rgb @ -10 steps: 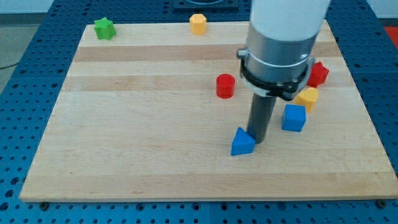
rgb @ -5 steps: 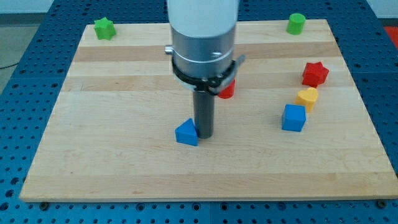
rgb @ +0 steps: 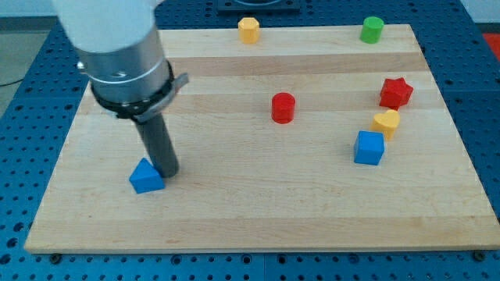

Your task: Slide the blue triangle to bottom left

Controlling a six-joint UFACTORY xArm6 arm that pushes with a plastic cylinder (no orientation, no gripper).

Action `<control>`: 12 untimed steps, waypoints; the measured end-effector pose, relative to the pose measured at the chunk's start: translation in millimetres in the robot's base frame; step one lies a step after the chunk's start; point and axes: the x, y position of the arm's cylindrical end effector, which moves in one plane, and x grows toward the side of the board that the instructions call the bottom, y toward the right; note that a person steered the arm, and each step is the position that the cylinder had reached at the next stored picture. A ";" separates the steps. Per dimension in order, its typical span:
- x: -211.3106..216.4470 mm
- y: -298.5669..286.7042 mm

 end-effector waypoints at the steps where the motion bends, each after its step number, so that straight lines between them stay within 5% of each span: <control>1: 1.9 -20.7; 4: 53.5 -21.3; 6: 13.3 -61.3; 12: 41.4 -78.6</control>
